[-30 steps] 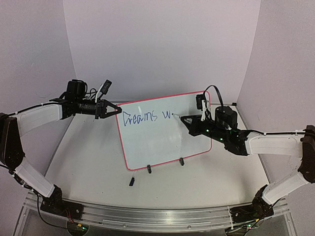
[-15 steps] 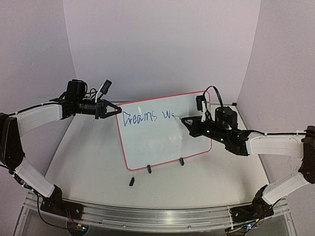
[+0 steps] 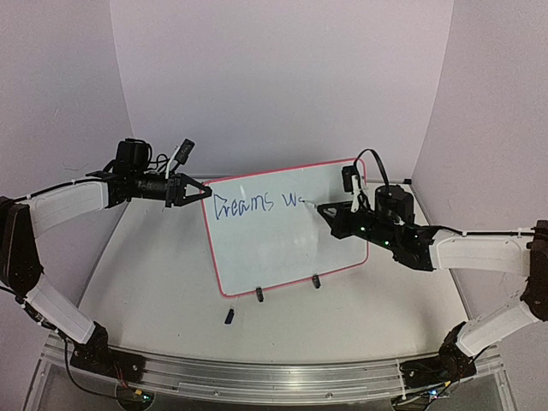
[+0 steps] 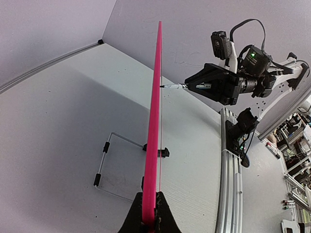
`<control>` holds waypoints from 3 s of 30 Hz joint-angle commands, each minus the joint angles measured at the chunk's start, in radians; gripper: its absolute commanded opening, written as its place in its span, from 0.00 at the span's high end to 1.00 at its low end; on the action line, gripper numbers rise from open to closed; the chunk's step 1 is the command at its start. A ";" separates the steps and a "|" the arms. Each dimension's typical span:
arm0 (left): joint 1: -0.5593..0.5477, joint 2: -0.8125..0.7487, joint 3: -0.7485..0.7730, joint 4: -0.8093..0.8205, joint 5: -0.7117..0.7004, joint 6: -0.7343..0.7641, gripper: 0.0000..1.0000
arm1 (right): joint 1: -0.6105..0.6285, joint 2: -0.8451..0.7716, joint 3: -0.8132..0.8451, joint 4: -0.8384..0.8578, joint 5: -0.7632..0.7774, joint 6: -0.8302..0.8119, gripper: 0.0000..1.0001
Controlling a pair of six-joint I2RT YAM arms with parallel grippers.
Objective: Write a sentence on the whiteboard
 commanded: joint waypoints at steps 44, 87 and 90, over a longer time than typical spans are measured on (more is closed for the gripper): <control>-0.033 0.030 0.006 -0.094 -0.023 0.111 1.00 | -0.004 -0.011 0.058 0.017 0.092 -0.017 1.00; -0.036 0.031 0.007 -0.097 -0.024 0.113 1.00 | -0.004 -0.010 0.030 0.051 0.096 0.020 1.00; -0.036 0.031 0.007 -0.097 -0.025 0.114 1.00 | -0.004 -0.021 0.021 0.045 0.140 0.024 1.00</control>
